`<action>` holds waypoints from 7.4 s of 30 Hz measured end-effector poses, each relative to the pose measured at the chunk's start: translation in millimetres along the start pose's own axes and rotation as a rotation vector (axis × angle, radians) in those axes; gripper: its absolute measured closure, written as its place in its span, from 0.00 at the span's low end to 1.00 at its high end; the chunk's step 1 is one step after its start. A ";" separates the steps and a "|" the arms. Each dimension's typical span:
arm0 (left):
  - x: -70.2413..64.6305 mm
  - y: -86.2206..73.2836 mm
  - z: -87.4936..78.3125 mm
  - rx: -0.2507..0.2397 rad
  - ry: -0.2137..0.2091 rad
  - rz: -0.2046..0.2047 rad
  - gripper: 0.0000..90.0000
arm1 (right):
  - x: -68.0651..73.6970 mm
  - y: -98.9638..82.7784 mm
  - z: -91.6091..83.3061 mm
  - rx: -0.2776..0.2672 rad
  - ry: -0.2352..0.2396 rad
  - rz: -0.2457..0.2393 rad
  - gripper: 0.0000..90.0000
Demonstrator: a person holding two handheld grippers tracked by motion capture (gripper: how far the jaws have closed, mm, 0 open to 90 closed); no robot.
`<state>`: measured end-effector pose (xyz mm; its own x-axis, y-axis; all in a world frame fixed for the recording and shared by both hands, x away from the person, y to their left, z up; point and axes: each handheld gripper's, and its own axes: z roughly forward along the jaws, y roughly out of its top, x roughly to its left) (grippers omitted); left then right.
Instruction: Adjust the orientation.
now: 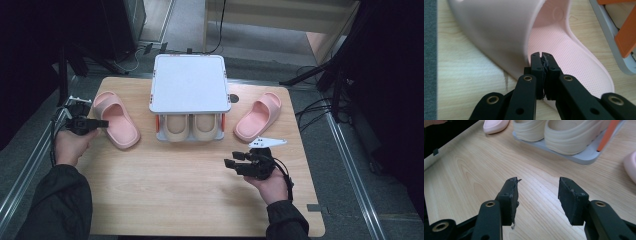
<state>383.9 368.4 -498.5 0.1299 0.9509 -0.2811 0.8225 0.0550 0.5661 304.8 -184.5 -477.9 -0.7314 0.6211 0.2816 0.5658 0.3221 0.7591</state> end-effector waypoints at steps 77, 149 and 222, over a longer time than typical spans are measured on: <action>-25.7 -16.1 -42.2 -0.028 0.038 0.014 0.93 | -4.4 6.5 -0.2 -0.034 -0.007 0.007 0.57; -157.3 -83.6 -8.9 0.154 -0.314 0.337 0.96 | 49.0 -0.5 55.4 -0.020 0.094 -0.068 0.95; -143.9 -71.3 -7.6 0.119 -0.391 0.373 0.33 | -16.4 14.0 27.0 0.010 0.004 0.016 0.44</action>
<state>302.4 230.0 -492.5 0.6021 0.7137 -0.3580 0.7352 -0.3207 0.5973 335.0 -170.9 -487.8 -0.7234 0.6236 0.2961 0.5813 0.3189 0.7486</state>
